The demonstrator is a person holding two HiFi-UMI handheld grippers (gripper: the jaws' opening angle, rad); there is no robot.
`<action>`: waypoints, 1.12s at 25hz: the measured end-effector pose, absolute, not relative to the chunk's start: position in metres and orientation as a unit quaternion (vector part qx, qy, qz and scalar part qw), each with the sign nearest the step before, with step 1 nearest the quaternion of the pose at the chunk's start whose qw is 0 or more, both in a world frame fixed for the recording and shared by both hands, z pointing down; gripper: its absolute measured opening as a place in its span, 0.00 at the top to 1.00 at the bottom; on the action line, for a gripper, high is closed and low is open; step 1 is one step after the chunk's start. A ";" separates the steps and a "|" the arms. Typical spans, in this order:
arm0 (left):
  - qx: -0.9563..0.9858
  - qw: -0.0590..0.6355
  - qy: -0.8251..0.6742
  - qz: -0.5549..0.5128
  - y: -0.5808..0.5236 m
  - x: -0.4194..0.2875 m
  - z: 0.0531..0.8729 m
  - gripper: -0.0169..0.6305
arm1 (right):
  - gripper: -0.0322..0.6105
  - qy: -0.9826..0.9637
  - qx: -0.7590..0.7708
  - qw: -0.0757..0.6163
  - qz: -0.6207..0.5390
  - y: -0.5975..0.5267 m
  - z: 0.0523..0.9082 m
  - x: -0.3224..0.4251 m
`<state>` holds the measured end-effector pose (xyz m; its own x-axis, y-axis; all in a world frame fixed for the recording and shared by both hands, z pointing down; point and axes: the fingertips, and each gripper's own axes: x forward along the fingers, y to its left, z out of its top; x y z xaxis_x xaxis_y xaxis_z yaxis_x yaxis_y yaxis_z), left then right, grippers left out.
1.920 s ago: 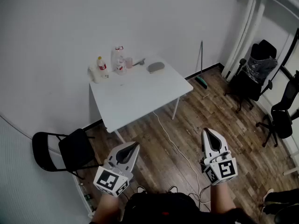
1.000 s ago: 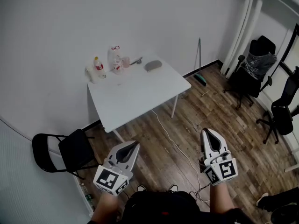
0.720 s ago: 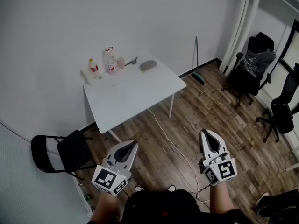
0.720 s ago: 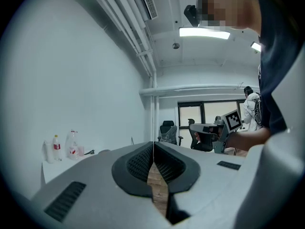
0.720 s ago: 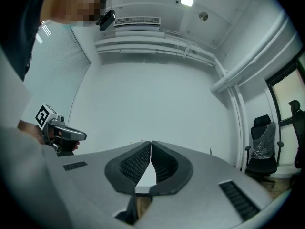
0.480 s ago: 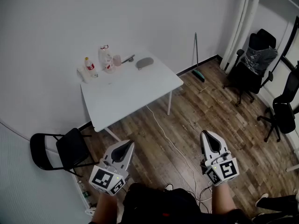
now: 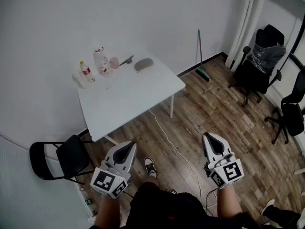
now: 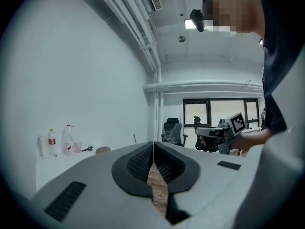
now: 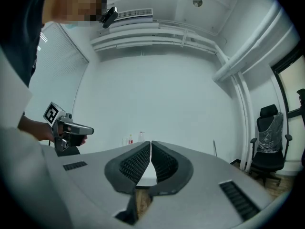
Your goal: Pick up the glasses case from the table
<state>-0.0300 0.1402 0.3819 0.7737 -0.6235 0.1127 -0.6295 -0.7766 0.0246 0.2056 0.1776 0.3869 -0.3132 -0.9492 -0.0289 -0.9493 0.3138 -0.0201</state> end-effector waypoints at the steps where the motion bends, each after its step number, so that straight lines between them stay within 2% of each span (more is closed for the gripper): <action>1: 0.942 0.030 -0.331 0.046 0.129 -0.026 0.381 0.94 | 0.91 0.810 -0.587 0.014 -0.001 0.169 0.387 0.209; 7: 0.953 0.034 -0.300 0.042 0.048 -0.009 0.379 0.94 | 0.91 0.801 -0.599 -0.004 -0.011 0.101 0.390 0.218; 13: 0.958 0.030 -0.281 0.039 -0.048 -0.008 0.372 0.94 | 0.91 0.813 -0.581 -0.037 -0.015 0.017 0.397 0.187; 21: 0.955 0.043 -0.291 0.044 -0.171 -0.051 0.382 0.94 | 0.91 0.814 -0.575 -0.069 -0.030 -0.127 0.402 0.146; 28: 0.949 0.050 -0.310 0.040 -0.236 -0.080 0.386 0.94 | 0.91 0.834 -0.542 -0.093 -0.034 -0.203 0.413 0.114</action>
